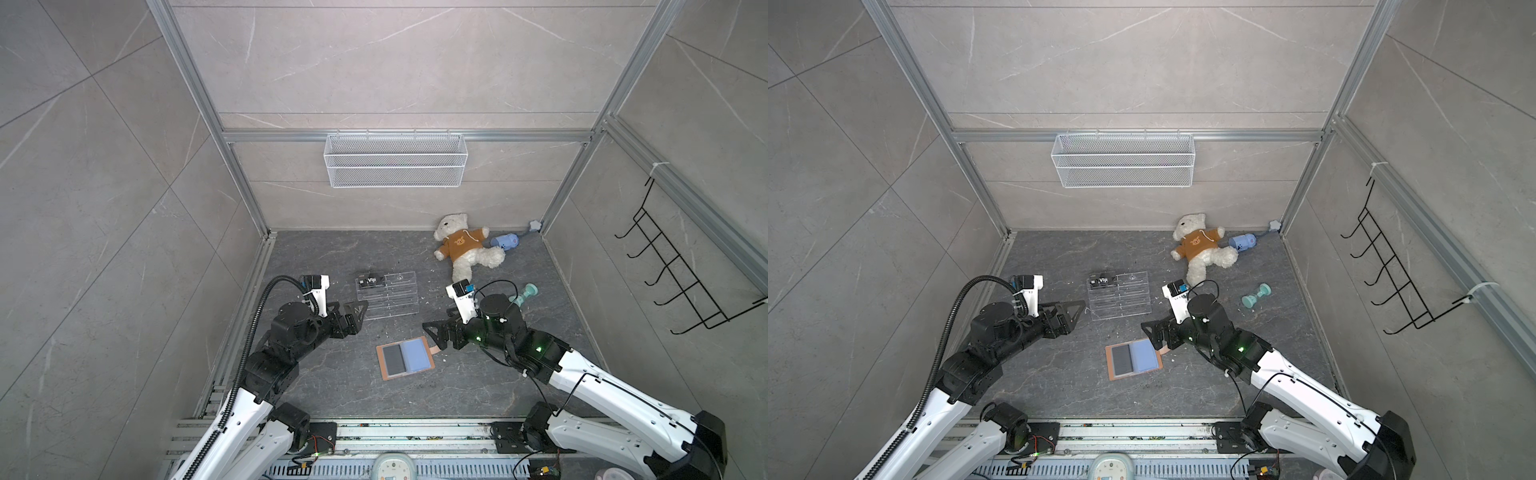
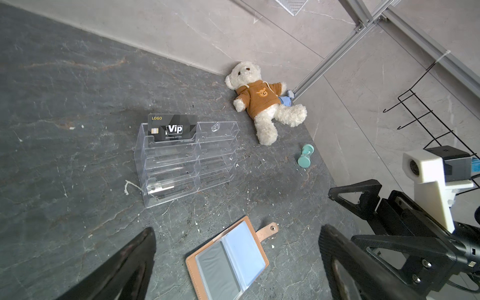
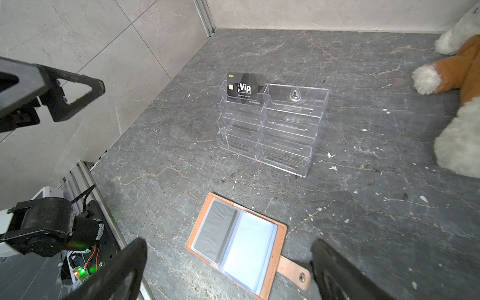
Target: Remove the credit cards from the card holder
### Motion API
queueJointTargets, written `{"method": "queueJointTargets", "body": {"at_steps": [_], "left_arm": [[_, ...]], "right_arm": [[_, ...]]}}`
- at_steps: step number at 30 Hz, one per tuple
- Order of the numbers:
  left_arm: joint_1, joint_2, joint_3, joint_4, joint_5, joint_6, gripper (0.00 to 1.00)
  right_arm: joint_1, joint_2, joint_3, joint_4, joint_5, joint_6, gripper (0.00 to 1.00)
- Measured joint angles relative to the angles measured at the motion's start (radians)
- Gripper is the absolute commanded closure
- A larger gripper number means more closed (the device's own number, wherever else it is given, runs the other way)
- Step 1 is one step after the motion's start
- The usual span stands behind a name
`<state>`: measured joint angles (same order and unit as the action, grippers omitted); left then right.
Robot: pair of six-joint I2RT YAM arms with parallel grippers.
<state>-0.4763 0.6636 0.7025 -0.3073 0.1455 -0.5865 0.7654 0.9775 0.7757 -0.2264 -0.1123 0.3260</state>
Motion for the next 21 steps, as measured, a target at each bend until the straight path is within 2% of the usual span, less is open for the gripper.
{"method": "queueJointTargets", "body": {"at_steps": [21], "left_arm": [[0.000,-0.037,-0.250,0.093,0.066,-0.316,0.01]], "right_arm": [[0.000,0.021,-0.053,0.061,-0.042,0.045,0.00]]}}
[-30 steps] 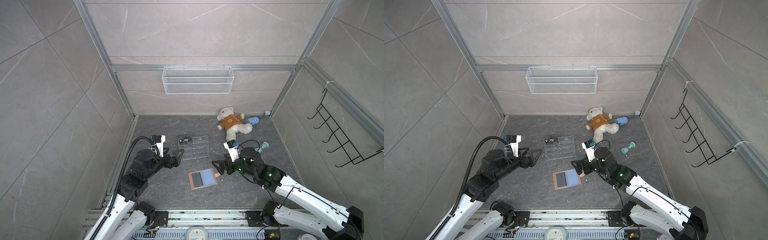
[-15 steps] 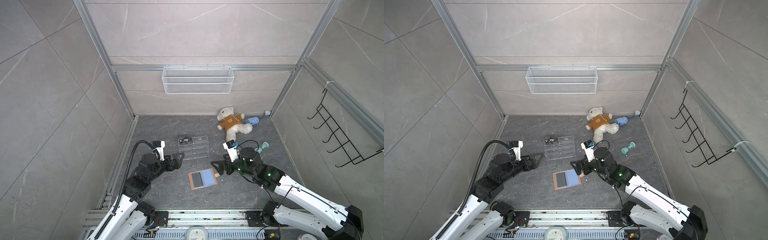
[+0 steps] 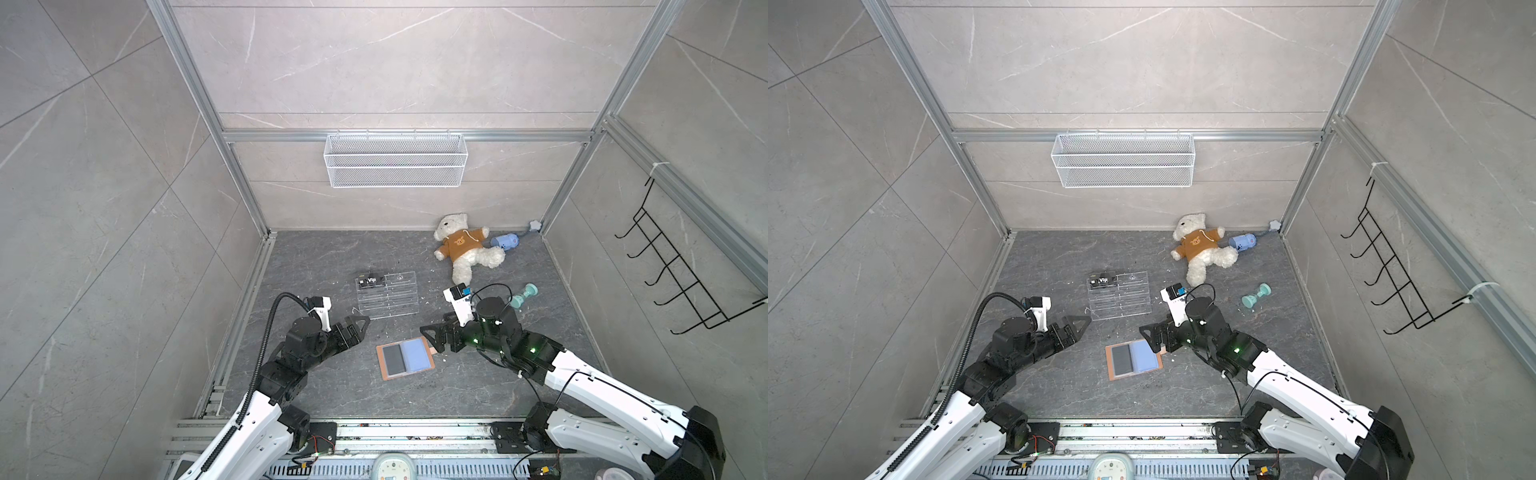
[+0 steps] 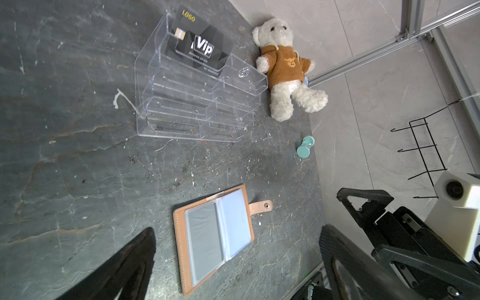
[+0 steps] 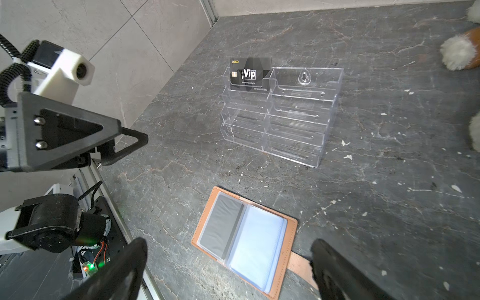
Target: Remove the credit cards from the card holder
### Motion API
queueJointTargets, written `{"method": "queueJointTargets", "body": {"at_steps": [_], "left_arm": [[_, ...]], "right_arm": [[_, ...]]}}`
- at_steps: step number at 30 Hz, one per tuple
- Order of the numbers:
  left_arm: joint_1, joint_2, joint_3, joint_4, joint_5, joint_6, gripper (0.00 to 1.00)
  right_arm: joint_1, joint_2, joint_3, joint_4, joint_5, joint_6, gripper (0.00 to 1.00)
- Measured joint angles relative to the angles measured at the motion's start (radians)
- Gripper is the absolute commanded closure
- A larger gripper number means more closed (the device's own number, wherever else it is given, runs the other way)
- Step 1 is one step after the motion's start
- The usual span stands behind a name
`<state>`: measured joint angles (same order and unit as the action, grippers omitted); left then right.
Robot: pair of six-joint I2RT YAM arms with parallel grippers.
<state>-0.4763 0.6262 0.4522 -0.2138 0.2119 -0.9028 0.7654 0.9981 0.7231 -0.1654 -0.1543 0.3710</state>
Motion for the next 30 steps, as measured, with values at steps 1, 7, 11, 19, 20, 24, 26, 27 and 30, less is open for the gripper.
{"method": "queueJointTargets", "body": {"at_steps": [1,7,11,19,20,24,26,27,30], "left_arm": [[0.000,0.000,-0.011,0.002,0.005,-0.014,0.01],[-0.002,0.006,-0.059,0.031,0.031,-0.090,0.02],[-0.019,0.045,-0.096,0.067,0.052,-0.137,0.03],[-0.098,0.178,-0.131,0.148,0.074,-0.204,0.10],[-0.108,0.200,-0.135,0.165,0.079,-0.213,0.11],[-0.143,0.280,-0.163,0.241,0.088,-0.254,0.14],[-0.158,0.321,-0.173,0.273,0.091,-0.274,0.15],[-0.166,0.342,-0.176,0.287,0.095,-0.282,0.15],[-0.184,0.386,-0.182,0.331,0.103,-0.304,0.17]], "right_arm": [[0.000,0.003,-0.001,0.005,-0.004,0.001,0.00],[0.000,0.032,-0.019,0.034,-0.027,0.011,0.02],[0.000,0.065,-0.032,0.058,-0.051,0.031,0.06],[-0.001,0.156,-0.051,0.109,-0.107,0.069,0.16],[-0.001,0.167,-0.055,0.114,-0.113,0.074,0.18],[-0.001,0.216,-0.064,0.137,-0.136,0.090,0.25],[-0.001,0.235,-0.070,0.146,-0.146,0.100,0.30],[-0.001,0.243,-0.074,0.151,-0.150,0.105,0.32],[-0.001,0.267,-0.083,0.170,-0.158,0.114,0.38]]}}
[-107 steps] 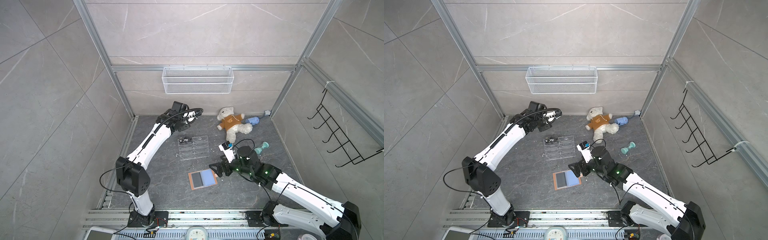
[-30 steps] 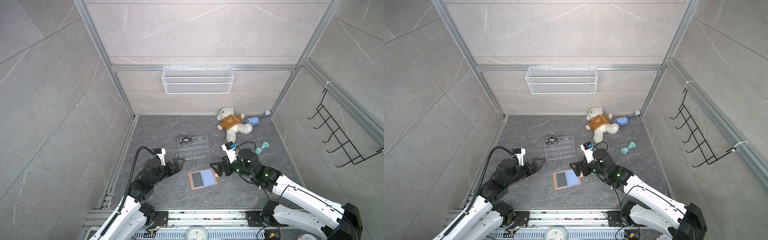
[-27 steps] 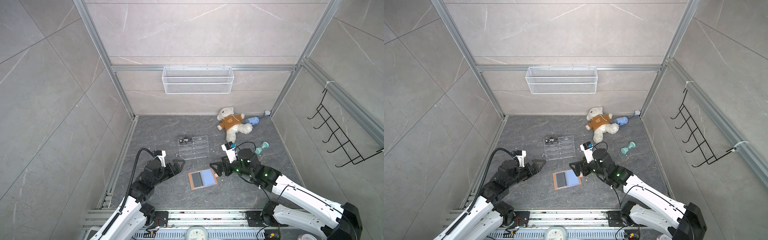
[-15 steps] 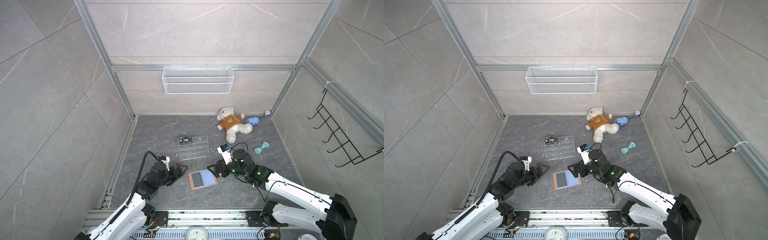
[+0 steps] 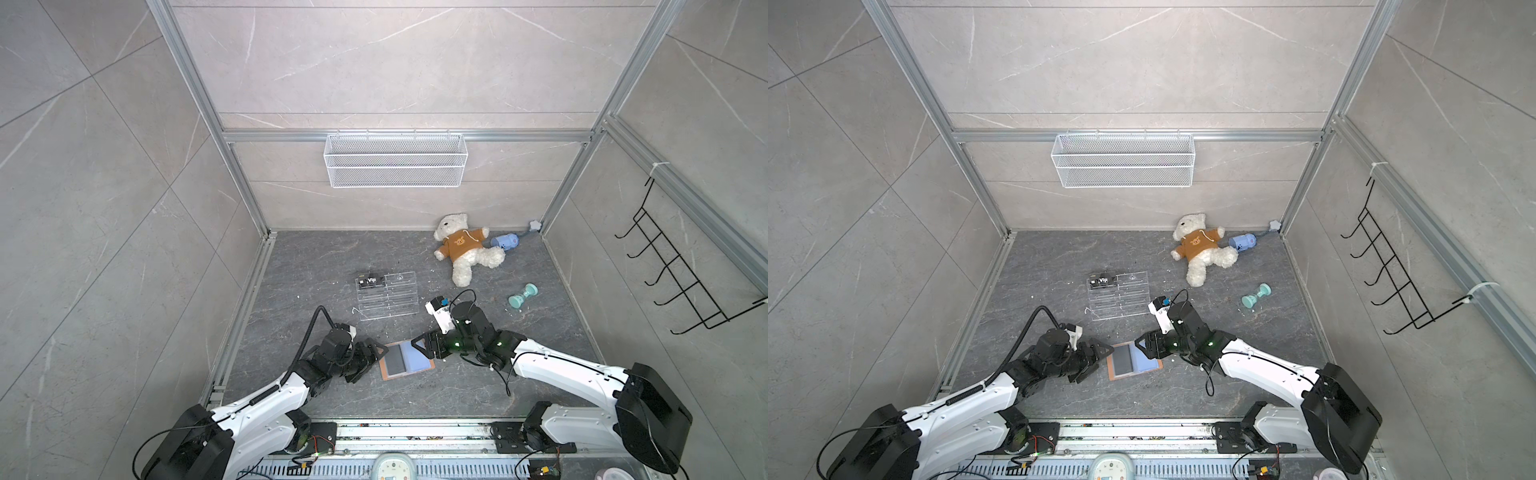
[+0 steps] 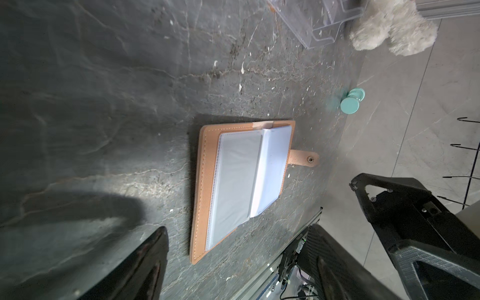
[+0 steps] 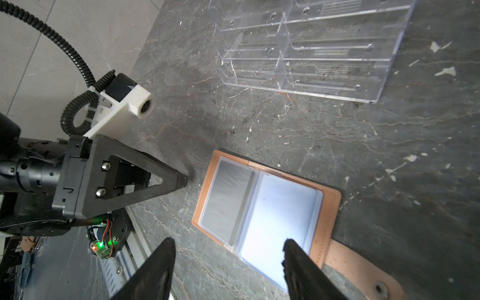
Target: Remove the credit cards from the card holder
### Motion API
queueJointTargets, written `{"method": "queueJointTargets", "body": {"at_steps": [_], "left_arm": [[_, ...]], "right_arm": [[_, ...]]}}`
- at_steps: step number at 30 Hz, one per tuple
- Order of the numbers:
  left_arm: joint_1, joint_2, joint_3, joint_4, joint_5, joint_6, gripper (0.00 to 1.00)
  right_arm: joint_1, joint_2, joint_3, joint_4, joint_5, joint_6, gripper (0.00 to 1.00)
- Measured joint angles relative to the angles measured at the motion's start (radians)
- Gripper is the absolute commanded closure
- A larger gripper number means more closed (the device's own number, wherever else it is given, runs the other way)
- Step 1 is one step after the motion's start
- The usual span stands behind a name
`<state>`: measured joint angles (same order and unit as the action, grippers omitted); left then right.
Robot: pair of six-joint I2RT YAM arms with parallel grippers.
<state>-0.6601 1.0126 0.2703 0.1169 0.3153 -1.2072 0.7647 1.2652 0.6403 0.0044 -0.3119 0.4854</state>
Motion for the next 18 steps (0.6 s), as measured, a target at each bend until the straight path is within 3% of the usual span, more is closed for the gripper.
{"method": "queueJointTargets", "body": {"at_steps": [9,18], "left_arm": [[-0.032,0.119,-0.017,0.120,0.006,-0.045,0.27],[-0.036,0.157,-0.044,0.211,0.008,-0.060,0.42]], "right_arm": [[0.000,0.078,-0.024,0.054,-0.026,0.028,0.53],[0.000,0.155,-0.054,0.114,-0.040,0.050,0.58]]}}
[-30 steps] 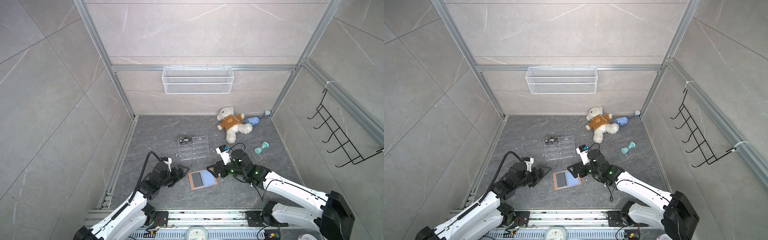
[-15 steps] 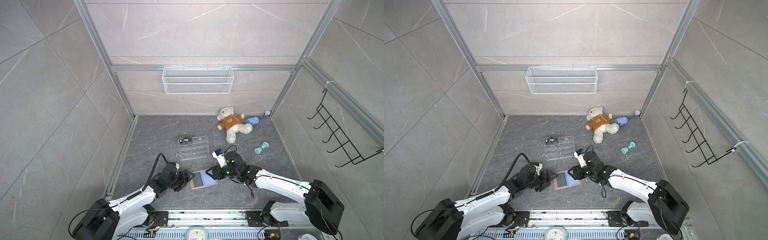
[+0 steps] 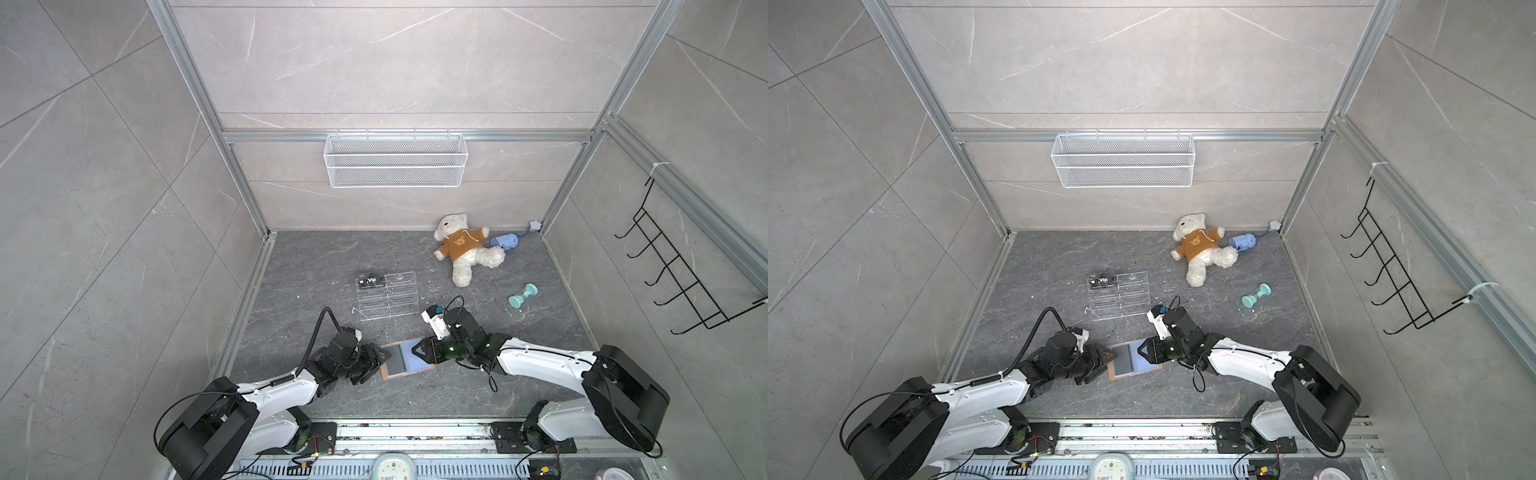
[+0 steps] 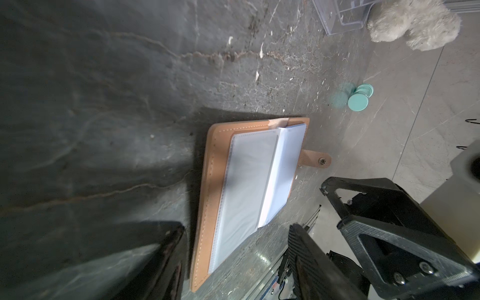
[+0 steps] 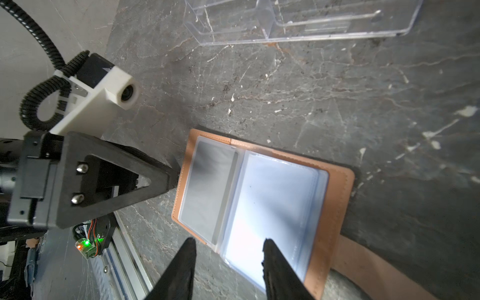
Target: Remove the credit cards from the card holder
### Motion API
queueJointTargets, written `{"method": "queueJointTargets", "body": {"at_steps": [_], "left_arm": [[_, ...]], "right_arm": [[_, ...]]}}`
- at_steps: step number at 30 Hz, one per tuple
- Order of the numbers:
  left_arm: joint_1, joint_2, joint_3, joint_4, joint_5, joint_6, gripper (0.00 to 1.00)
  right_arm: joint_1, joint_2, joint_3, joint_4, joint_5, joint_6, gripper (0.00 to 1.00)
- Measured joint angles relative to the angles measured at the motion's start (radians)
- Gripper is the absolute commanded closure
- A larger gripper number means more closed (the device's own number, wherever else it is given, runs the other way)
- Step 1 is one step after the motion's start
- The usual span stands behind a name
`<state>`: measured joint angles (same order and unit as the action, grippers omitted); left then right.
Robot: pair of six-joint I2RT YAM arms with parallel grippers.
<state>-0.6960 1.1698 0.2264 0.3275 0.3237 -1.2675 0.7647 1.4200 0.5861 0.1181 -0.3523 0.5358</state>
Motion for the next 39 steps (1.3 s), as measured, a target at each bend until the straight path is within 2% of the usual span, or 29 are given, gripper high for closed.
{"method": "queueJointTargets", "body": {"at_steps": [10,22,39], "left_arm": [[-0.003,0.021,-0.006,0.053,0.002,-0.001,0.45],[-0.020,0.062,-0.006,0.126,0.019,0.000,0.71],[-0.032,0.049,-0.006,0.153,0.019,0.007,0.81]], "right_arm": [[0.000,0.108,-0.033,0.091,-0.024,0.047,0.66],[0.000,0.129,-0.044,0.143,-0.030,0.064,0.69],[0.000,0.136,-0.046,0.152,-0.030,0.068,0.71]]}}
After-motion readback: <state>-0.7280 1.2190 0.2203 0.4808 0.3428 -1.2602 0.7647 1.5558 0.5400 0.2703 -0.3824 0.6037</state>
